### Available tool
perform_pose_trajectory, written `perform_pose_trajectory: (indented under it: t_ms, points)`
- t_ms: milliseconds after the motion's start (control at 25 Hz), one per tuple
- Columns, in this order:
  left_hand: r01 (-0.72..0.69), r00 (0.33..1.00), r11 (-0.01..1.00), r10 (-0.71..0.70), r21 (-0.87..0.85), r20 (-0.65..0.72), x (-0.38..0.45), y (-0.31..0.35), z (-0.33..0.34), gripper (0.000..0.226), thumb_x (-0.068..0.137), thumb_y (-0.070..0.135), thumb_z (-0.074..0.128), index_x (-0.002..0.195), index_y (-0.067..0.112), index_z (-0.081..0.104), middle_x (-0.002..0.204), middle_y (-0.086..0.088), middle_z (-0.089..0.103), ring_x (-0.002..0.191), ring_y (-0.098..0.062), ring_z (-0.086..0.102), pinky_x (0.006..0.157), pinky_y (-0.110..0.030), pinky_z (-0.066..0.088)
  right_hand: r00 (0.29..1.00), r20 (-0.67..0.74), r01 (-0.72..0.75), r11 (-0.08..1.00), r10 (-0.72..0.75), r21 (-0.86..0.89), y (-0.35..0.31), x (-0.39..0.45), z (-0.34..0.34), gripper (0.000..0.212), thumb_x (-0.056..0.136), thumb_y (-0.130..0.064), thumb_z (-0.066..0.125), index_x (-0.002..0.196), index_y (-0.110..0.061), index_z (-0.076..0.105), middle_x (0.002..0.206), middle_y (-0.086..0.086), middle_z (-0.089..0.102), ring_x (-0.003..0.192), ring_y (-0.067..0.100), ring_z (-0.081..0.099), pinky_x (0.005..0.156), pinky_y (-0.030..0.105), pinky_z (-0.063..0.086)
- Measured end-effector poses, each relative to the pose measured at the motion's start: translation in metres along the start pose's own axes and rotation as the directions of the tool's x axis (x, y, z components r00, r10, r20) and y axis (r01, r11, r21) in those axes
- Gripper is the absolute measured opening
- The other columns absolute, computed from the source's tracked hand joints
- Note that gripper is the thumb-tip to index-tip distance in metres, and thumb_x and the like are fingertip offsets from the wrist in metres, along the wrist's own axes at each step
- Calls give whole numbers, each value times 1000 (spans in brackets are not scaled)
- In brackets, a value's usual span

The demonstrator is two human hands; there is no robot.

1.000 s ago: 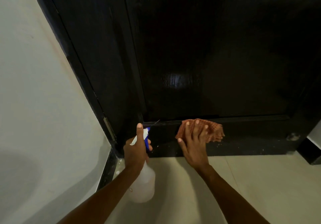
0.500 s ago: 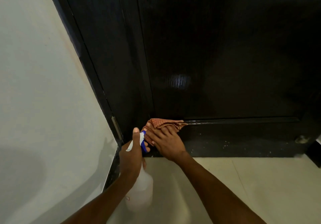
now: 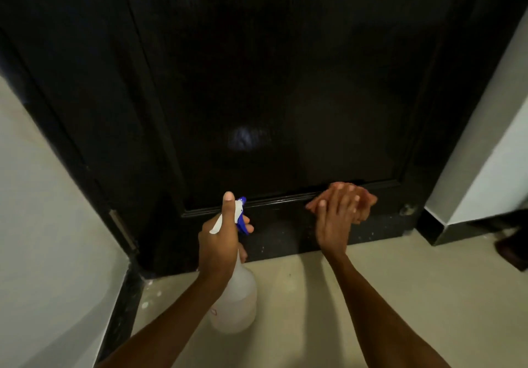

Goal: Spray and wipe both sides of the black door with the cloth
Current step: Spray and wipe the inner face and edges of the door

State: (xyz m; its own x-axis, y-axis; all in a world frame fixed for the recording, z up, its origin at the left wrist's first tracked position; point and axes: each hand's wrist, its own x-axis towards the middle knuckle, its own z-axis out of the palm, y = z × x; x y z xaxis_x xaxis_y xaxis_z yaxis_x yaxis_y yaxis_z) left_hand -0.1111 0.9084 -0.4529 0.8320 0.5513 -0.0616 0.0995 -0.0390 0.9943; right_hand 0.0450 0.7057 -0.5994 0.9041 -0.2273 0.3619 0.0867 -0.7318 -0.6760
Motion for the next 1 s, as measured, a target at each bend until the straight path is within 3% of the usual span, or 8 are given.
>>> perform_pose_trajectory:
  t_ms: [120,200,320,440,640,800,920,1000]
  points:
    - [33,999,999,-32,-35,34,-5,9,22,72,92,67,38,86,2,69,78,-13,73,40,-22,50,40,-28,42,879,-69,-445,863,472,238,-28,43,-9,54,108,-22,28,159,-7,23,168,24,-9,153,46,-15,120,52,-23]
    - [31,998,999,-29,-37,57,-8,6,30,74,91,69,37,87,3,69,78,-13,73,39,-22,49,39,-28,42,906,-78,-386,888,416,248,-50,40,-11,60,105,-27,21,160,-6,16,168,23,-9,153,45,-15,121,54,-21]
    - [31,998,999,-30,-22,57,-10,-2,35,73,89,70,38,86,5,70,78,-12,74,44,-23,53,44,-30,44,997,-14,-69,979,73,193,-64,-4,-3,66,107,-44,17,160,-20,-15,166,10,-28,151,31,-31,116,36,-31]
    - [33,998,999,-35,27,59,-9,-8,41,70,92,68,36,86,7,70,79,-11,74,48,-24,55,47,-32,47,981,53,177,975,-186,136,-46,-12,-5,69,110,-48,22,151,-43,-32,161,-3,-41,150,23,-35,114,35,-33]
    - [-16,988,998,8,57,153,-16,-14,78,71,88,69,33,83,8,70,78,-10,74,44,-20,53,43,-28,45,974,-161,-124,966,163,228,11,51,-42,67,110,-41,20,160,-12,-14,168,12,-21,155,30,-21,121,39,-21]
    - [24,976,998,-37,66,215,-30,-19,118,76,79,76,33,85,10,70,74,-8,71,42,-15,50,41,-25,42,807,-270,-465,847,526,259,82,123,-77,55,111,-13,25,161,-1,7,167,27,-6,155,43,-6,123,51,-10]
    - [26,966,994,-51,104,252,-38,-22,134,73,80,74,31,86,12,70,64,-4,64,43,-13,51,43,-26,44,830,-262,-450,869,492,206,89,127,-63,54,107,-7,30,158,3,14,165,34,1,153,49,0,122,56,-8]
    - [14,968,992,-44,122,247,-40,-32,129,73,80,73,30,86,12,70,71,-9,69,51,-22,59,49,-28,48,903,-115,-401,908,414,123,81,99,-34,52,102,-10,33,152,4,32,158,38,24,149,50,24,122,56,11]
